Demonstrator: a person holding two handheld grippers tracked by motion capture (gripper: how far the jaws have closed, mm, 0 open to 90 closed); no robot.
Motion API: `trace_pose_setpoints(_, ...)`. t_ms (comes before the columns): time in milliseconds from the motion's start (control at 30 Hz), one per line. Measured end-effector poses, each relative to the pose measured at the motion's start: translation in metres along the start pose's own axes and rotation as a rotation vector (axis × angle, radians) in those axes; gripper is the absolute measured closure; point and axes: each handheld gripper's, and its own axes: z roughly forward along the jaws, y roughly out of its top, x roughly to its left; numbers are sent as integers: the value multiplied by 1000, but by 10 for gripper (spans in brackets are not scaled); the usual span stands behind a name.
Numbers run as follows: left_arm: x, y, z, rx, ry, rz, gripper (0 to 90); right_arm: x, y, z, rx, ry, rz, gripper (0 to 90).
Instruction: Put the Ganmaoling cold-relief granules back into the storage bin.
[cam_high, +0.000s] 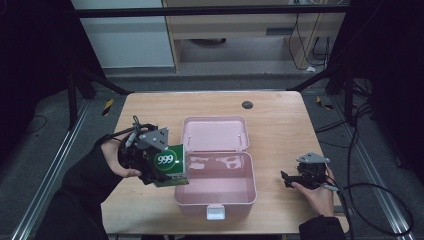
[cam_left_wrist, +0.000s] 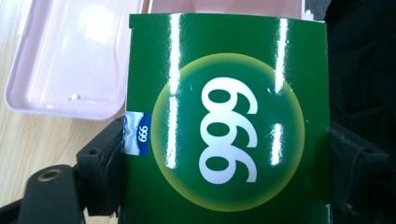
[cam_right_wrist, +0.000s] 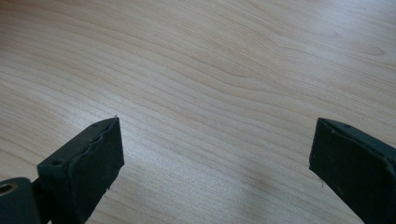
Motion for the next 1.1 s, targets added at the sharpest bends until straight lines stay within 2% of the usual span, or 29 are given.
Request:
trace_pose_setpoints(200,2,14,6,-26,-12,21,152,0,0,0,-1,0,-3,33)
trace_pose_setpoints(800,8,45,37,-18,-47,67,152,0,-1,1,-3,0,-10,33)
trace_pose_setpoints(1033,10,48,54,3,-48,81,152,0,-1,1,-7,-3,-16,33)
trace_pose_setpoints(1100,11,47,59,2,-59,74,152,0,-1,1,-5,-5,-18,33)
